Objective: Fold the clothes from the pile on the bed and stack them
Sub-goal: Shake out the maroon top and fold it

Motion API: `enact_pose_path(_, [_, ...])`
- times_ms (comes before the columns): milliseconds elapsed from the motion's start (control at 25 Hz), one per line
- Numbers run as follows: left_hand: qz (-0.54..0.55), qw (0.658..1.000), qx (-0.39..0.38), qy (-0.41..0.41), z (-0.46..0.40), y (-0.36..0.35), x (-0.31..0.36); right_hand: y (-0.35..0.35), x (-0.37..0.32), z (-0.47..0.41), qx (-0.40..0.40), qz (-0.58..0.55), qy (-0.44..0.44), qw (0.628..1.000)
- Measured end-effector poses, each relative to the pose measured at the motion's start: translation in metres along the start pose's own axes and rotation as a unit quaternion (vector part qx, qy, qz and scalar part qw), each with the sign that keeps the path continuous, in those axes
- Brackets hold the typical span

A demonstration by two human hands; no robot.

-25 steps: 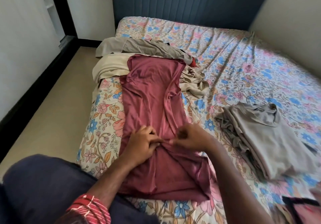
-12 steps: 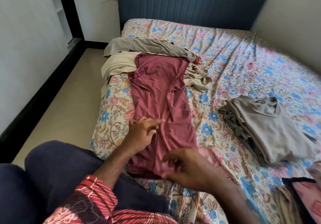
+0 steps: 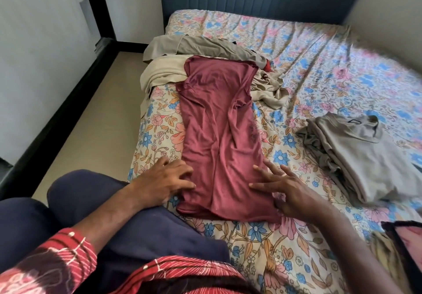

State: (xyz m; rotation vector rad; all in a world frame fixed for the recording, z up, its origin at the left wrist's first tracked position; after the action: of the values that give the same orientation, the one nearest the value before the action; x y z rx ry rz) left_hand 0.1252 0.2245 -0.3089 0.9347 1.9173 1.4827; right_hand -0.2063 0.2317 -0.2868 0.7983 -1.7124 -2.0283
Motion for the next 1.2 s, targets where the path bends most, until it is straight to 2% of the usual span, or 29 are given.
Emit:
enact_pose_path(120, [0.009,1.0,-0.026,-0.015,0.002,-0.012,0.005,-0.013,-0.001,-0.007,-0.024,-0.043,0.012,0.999])
enact_pose_path(160, [0.076,0.997,-0.031,0.006,-0.001,-0.009,0.007,-0.013,0.0,-0.009,-0.036,-0.097,0.004,0.995])
enact_pose_path(200, [0.193,0.978,-0.044,0.067,-0.003,-0.007,0.001,-0.011,0.002,-0.012,-0.05,-0.169,-0.016,0.984])
enact_pose_path(240, [0.339,0.928,-0.053,0.142,-0.005,-0.005,-0.005,-0.005,0.004,-0.017,-0.058,-0.236,-0.034,0.969])
enact_pose_path(320, [0.56,0.773,-0.073,0.289,-0.013,-0.006,-0.023,0.017,0.007,-0.037,-0.028,-0.367,-0.06,0.928])
enact_pose_path(400, [0.636,0.659,-0.005,0.401,-0.021,-0.008,-0.043,0.031,0.017,-0.06,0.056,-0.444,-0.153,0.881])
enact_pose_path(480, [0.617,0.599,0.097,0.501,-0.024,-0.009,-0.051,0.029,0.029,-0.074,0.112,-0.412,-0.264,0.865])
enact_pose_path(560, [0.58,0.572,0.159,0.558,-0.026,-0.012,-0.047,0.016,0.036,-0.082,0.112,-0.397,-0.314,0.855])
enact_pose_path(680, [0.572,0.565,0.196,0.561,-0.024,-0.024,-0.046,0.008,0.039,-0.081,0.099,-0.494,-0.33,0.798])
enact_pose_path(720, [0.579,0.558,0.205,0.558,-0.024,-0.025,-0.047,0.012,0.039,-0.083,0.085,-0.503,-0.332,0.793])
enact_pose_path(800, [0.563,0.564,0.207,0.568,-0.024,-0.031,-0.048,0.019,0.039,-0.093,0.045,-0.442,-0.35,0.825])
enact_pose_path(880, [0.505,0.599,0.203,0.587,-0.027,-0.032,-0.043,0.021,0.041,-0.107,0.028,-0.345,-0.362,0.866])
enact_pose_path(960, [0.416,0.653,0.219,0.594,-0.031,-0.028,-0.042,0.026,0.039,-0.116,0.092,-0.299,-0.343,0.886])
enact_pose_path(1000, [0.382,0.674,0.244,0.584,-0.034,-0.025,-0.044,0.03,0.04,-0.114,0.15,-0.31,-0.336,0.877])
enact_pose_path(1080, [0.368,0.68,0.305,0.556,-0.039,-0.019,-0.049,0.035,0.044,-0.104,0.252,-0.383,-0.338,0.822])
enact_pose_path(1120, [0.364,0.677,0.319,0.554,-0.041,-0.018,-0.052,0.033,0.047,-0.1,0.269,-0.409,-0.346,0.8])
enact_pose_path(1200, [0.331,0.697,0.297,0.562,-0.043,-0.019,-0.059,0.023,0.05,-0.095,0.252,-0.406,-0.372,0.796])
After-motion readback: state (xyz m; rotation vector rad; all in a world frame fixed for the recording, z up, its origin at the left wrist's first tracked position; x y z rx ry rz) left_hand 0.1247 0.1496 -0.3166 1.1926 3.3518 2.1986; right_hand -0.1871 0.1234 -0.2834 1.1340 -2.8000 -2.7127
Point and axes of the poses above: each hand's wrist, its own z-axis away from the middle knuckle, its own y-axis out of the back of the hand, x = y × z, the point moved 5 cm from there along -z, towards the middle knuckle, and after that the axes turned 5 degrees about z, right-handed, at the moved point
